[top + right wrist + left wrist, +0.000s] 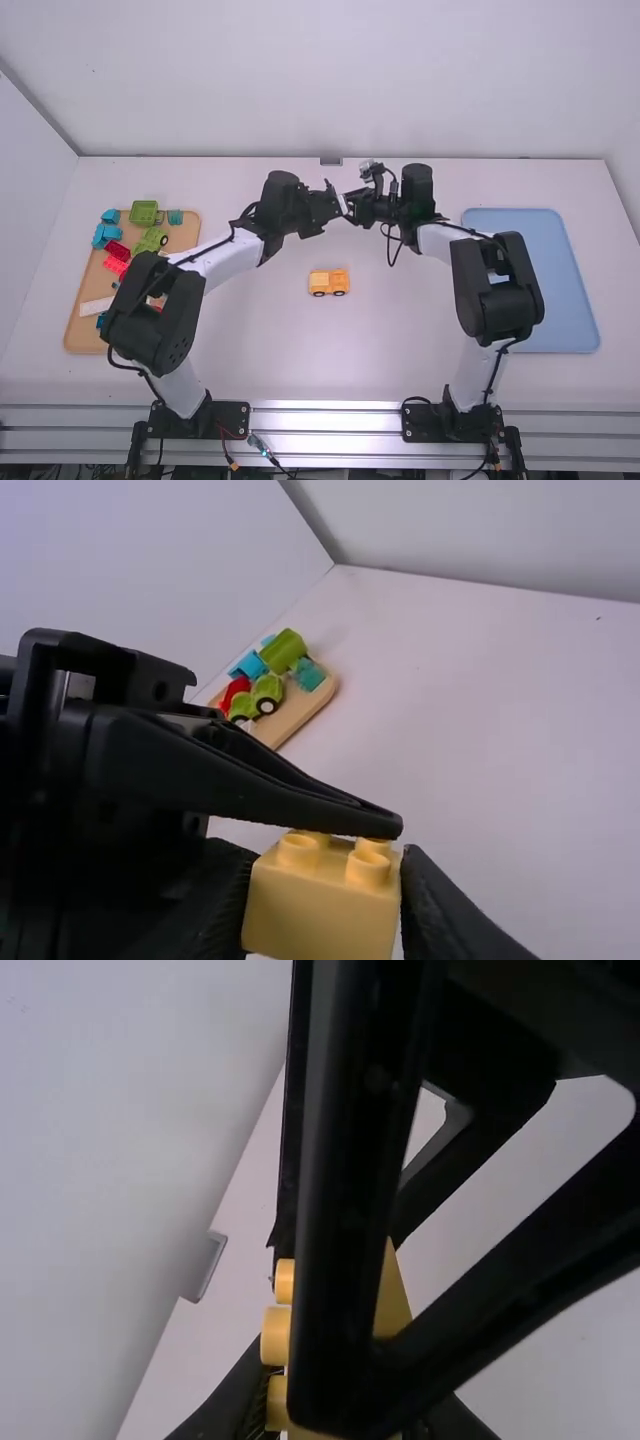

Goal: Assemble lego blocks to make yellow taxi

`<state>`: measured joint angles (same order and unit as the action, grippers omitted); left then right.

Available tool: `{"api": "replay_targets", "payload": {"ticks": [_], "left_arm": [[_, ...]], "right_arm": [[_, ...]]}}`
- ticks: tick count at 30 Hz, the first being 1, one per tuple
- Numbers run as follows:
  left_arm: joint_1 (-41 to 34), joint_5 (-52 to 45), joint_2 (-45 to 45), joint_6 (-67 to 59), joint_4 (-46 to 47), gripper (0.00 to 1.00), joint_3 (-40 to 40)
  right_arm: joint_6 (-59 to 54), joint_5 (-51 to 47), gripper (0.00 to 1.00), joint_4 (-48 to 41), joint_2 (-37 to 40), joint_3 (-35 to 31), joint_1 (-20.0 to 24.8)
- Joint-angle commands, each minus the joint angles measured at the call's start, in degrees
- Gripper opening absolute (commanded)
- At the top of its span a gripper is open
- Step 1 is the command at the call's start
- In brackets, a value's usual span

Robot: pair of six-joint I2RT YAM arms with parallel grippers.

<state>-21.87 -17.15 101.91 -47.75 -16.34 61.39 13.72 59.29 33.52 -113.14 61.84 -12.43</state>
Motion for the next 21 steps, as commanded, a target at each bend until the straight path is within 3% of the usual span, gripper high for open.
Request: {"api": "replay_targets", "payload": {"ticks": [1, 7, 9, 11, 12, 13, 18, 21], "left_arm": [[-0.4, -3.2, 0.2, 0.4, -0.7, 0.02, 1.0], [-0.4, -3.2, 0.2, 0.4, -0.7, 0.03, 1.0], [-0.3, -3.2, 0.2, 0.4, -0.7, 0.27, 1.0], [-0.3, -3.2, 0.2, 0.4, -0.9, 0.43, 1.0], [-0.3, -3.2, 0.2, 0.4, -0.8, 0.6, 1.0], [-0.3, -3.2, 0.2, 0.5, -0.6, 0.99, 1.0], [0.1, -3.3, 0.1, 6.4, 1.0, 0.99, 1.3], [1.6, -7.2, -0.2, 7.5, 7.0, 0.99, 3.4]], "right_arm": [[-0.3, -0.9, 0.32, 0.0, -0.9, 0.8, 0.0], [-0.3, -1.3, 0.27, 0.0, -0.9, 0.8, 0.1], [-0.3, -1.3, 0.25, 0.1, -0.9, 0.8, 0.0], [-0.3, -1.4, 0.25, 0.2, -0.9, 0.8, 0.0], [-0.3, -2.0, 0.25, 0.1, -0.9, 0.8, 0.0], [-0.3, -2.7, 0.24, 0.0, -0.9, 0.8, 0.0], [-3.4, -2.5, 0.21, 0.1, -0.9, 0.8, 0.7], [-5.9, -1.7, 0.2, 0.0, -0.9, 0.8, 1.2]]}}
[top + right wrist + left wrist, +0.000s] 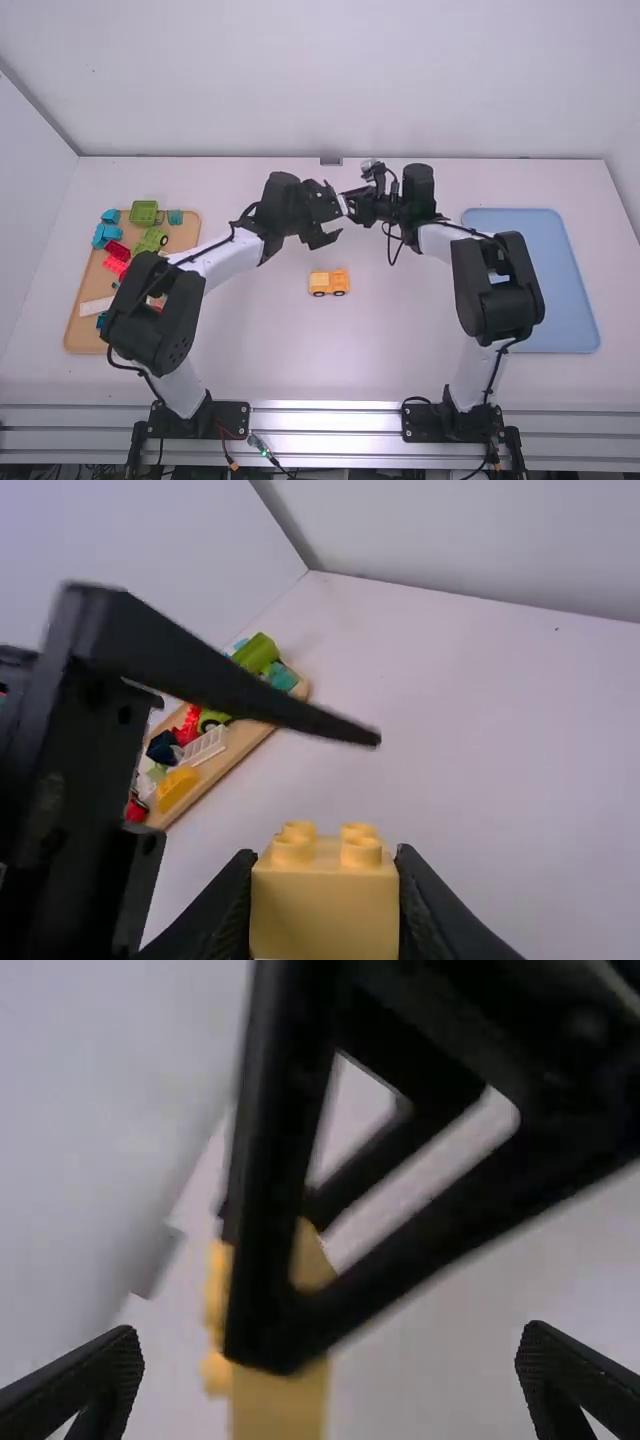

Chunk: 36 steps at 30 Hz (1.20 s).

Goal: Assemble lego blocks to make yellow taxi

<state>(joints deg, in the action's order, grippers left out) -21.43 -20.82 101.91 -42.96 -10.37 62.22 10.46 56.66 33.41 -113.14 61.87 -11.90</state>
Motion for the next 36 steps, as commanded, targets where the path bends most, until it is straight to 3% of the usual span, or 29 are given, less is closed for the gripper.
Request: {"api": "replay_targets", "payload": {"ticks": [1, 6, 8, 13, 16, 24, 36], "left_arm": [[2.1, -6.9, -0.3, 3.2, 4.6, 0.99, 4.4], [7.3, -22.3, -0.3, 2.0, 20.3, 0.99, 13.3], [10.5, -28.1, -0.3, 2.0, 26.4, 0.99, 18.0], [13.5, -27.9, 0.2, 4.8, 34.8, 0.99, 24.3], [13.2, -29.5, 0.5, -1.9, 43.4, 0.99, 27.0], [11.2, -27.7, 1.9, -6.5, 49.4, 0.99, 27.2], [10.9, -32.3, 5.9, -13.9, 51.4, 0.99, 27.1]], "right_arm": [[-4.5, 1.6, 0.2, -0.1, -0.9, 0.8, 0.8], [-9.2, 4.4, 0.19, -1.4, -0.9, 1.4, 2.2], [-13.6, 10.2, 0.19, -3.6, -0.9, 2.7, 3.0], [-21.8, 17.2, 0.19, -9.0, -0.9, 5.2, 3.4], [-26.0, 19.6, 0.19, -12.7, -0.9, 7.1, 3.3], [-32.0, 26.1, 0.18, -16.1, -0.9, 8.8, 3.3], [-38.3, 26.5, 0.17, -18.9, -0.9, 8.7, 0.9]]}}
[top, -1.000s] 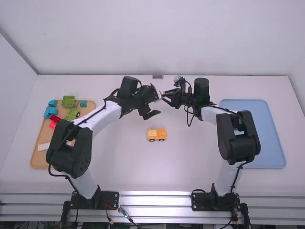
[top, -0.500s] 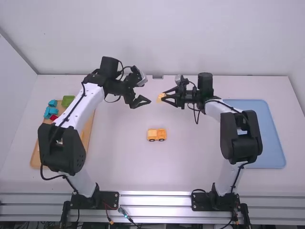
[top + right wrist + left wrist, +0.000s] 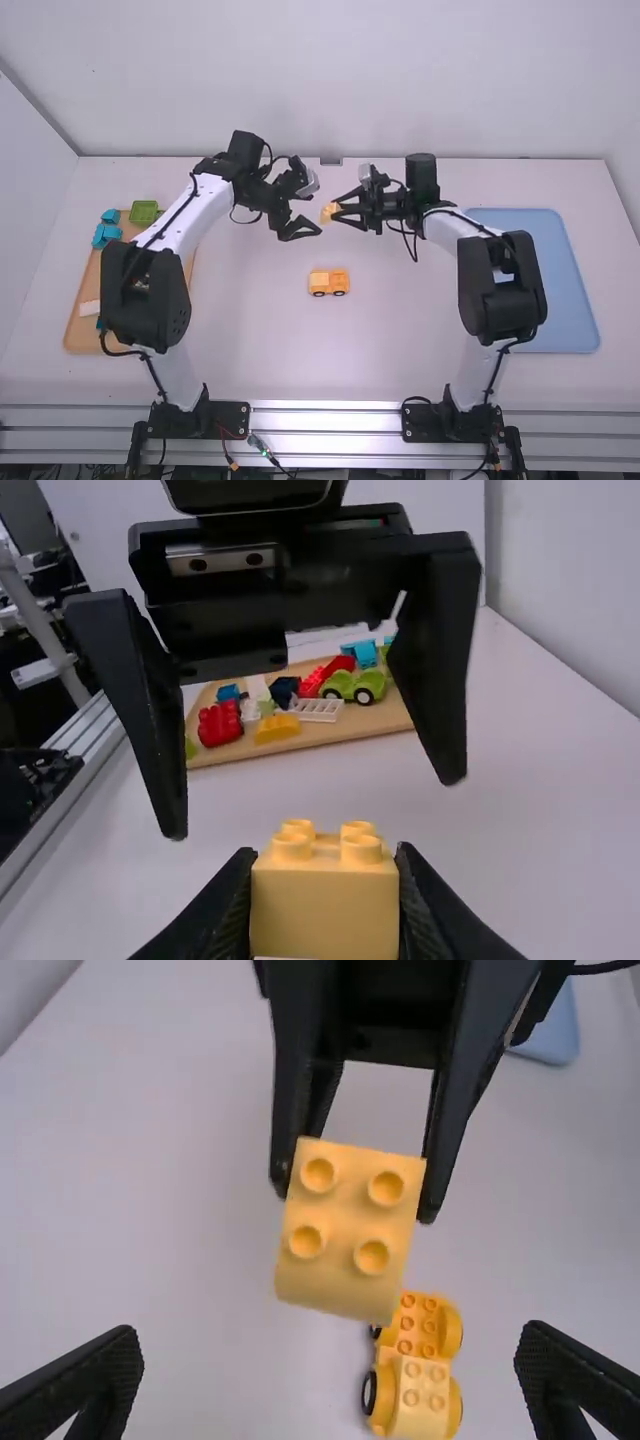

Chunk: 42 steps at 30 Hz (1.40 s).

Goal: Assemble lego blocks to make yellow taxi

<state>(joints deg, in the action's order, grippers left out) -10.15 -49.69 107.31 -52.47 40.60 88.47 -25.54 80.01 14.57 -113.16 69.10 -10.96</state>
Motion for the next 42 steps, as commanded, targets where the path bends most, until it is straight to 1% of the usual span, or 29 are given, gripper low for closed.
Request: {"api": "replay_targets", "payload": {"ticks": [1, 4, 6, 7, 8, 13, 14, 19, 24, 28, 31, 34, 37, 38, 42], "left_arm": [[-0.4, -3.2, 0.6, -5.0, 0.6, 0.99, 0.9], [-0.3, -3.5, 0.6, -6.7, 1.5, 0.99, 0.9], [-0.3, -3.4, 0.6, -9.1, 2.3, 0.94, 0.9], [-0.3, -3.4, 0.6, -9.1, 2.3, 0.94, 0.9], [-0.4, -3.5, 0.6, -10.3, 2.9, 0.9, 0.9], [-0.7, -3.5, 0.6, -10.4, 2.8, 0.86, 0.5], [-0.7, -3.4, 0.6, -10.4, 2.3, 0.84, 0.1], [-1.1, -3.7, 0.6, -10.4, 1.3, 0.8, -0.4], [-1.2, -3.7, 0.6, -10.4, 1.4, 0.81, -0.7], [-1.2, -5.5, 0.6, -10.4, 1.4, 0.74, -0.7], [-1.2, -5.6, 0.6, -10.4, 1.4, 0.72, -0.7], [-1.8, -6.3, 0.6, -10.3, 1.4, 0.64, -0.8], [-1.8, -5.8, 0.6, -10.3, 1.2, 0.61, -0.8], [-1.8, -5.0, 0.6, -9.7, 0.9, 0.57, -0.8], [-1.9, -3.1, 0.6, -8.5, 1.0, 0.52, -0.8]], "right_arm": [[-2.3, 3.5, 0.17, -0.2, -0.9, 1.4, 0.0], [-2.4, 4.9, 0.16, -0.5, -0.9, 1.4, 0.1], [-2.4, 6.2, 0.16, -0.5, -0.9, 1.4, 0.0], [-2.4, 6.2, 0.16, -0.5, -0.9, 1.4, 0.0], [-2.3, 6.3, 0.16, -0.5, -0.9, 1.4, 0.0], [-2.4, 6.6, 0.16, -0.5, -0.9, 1.4, 0.0], [-2.4, 7.3, 0.16, -0.5, -0.9, 1.4, 0.0], [-2.3, 7.5, 0.16, -0.5, -0.9, 1.4, 0.0], [-3.0, 9.4, 0.15, -0.5, -0.9, 1.4, 0.0], [-3.0, 9.4, 0.15, -0.3, -0.9, 1.4, 0.0], [-3.0, 8.4, 0.15, -0.3, -0.9, 1.4, -0.7], [-3.0, 6.3, 0.15, -0.3, -0.9, 1.4, -1.8], [-3.0, 5.5, 0.15, 0.0, -0.9, 1.4, -2.6], [-3.0, 5.5, 0.15, 0.0, -0.9, 1.4, -2.9], [-3.0, 5.5, 0.15, -0.1, -0.9, 1.4, -2.8]]}}
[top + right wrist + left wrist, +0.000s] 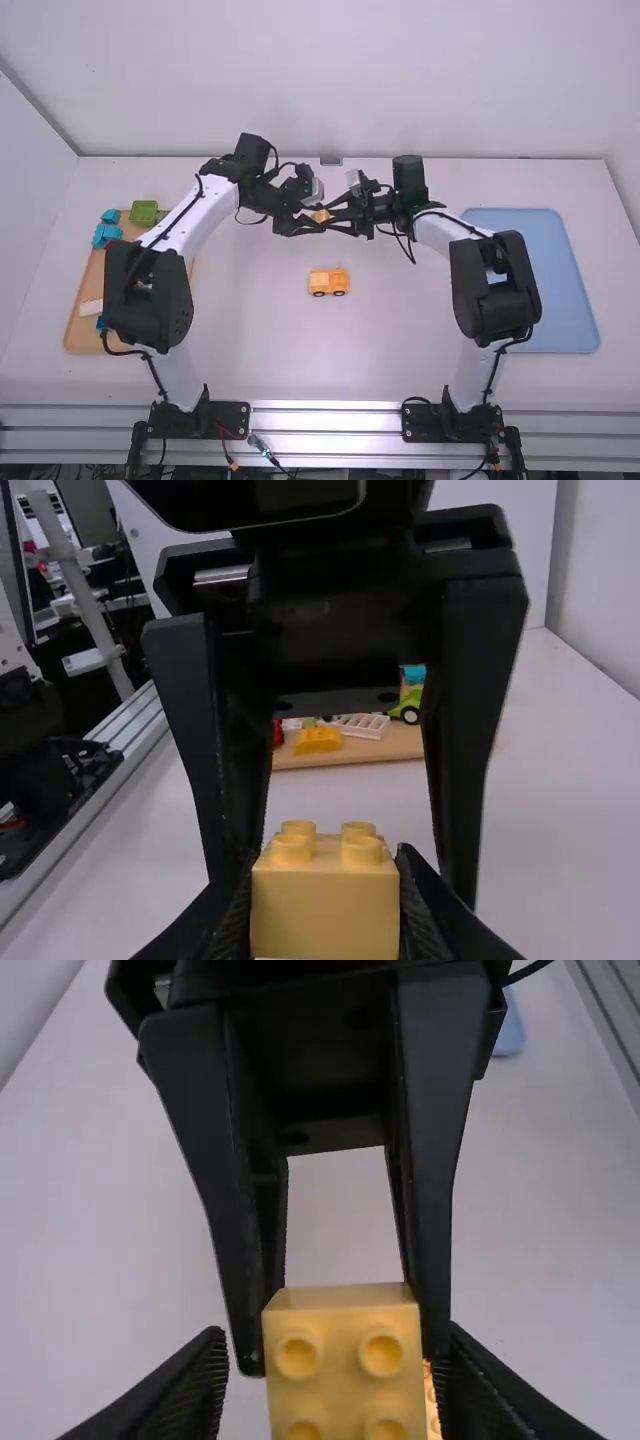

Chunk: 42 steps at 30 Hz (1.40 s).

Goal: Assemble lego blocks to make yellow taxi

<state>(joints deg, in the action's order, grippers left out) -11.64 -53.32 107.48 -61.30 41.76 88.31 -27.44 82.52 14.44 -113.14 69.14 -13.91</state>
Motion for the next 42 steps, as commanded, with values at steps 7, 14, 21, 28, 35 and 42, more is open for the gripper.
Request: {"api": "replay_targets", "payload": {"ticks": [7, 14, 21, 28, 35, 42], "left_arm": [[0.0, 0.4, 0.5, 0.2, 0.7, 0.47, -0.6], [-0.1, 0.1, 0.5, 0.1, 0.6, 0.33, -0.6], [-0.5, 0.2, 0.5, 0.1, 0.2, 0.15, -0.6], [-0.5, 0.4, 0.5, -0.3, 0.2, 0.13, -0.6], [-1.5, 2.2, 0.5, -0.2, 0.9, 0.12, -0.6], [-6.2, 13.2, 0.5, 6.6, -1.6, 0.08, -0.6]], "right_arm": [[-1.1, 3.0, 0.14, 0.1, -0.9, 1.4, 0.8], [-1.1, 2.9, 0.15, 0.1, -0.9, 1.4, 0.8], [-1.1, 2.9, 0.17, 0.1, -0.9, 1.4, 0.8], [-0.2, -3.1, 0.74, 0.0, -0.9, 1.4, 0.9], [4.4, -24.0, 0.99, -4.1, 0.9, 1.4, 2.7], [-3.5, -39.8, 0.99, -26.8, 11.5, 1.4, 7.9]]}}
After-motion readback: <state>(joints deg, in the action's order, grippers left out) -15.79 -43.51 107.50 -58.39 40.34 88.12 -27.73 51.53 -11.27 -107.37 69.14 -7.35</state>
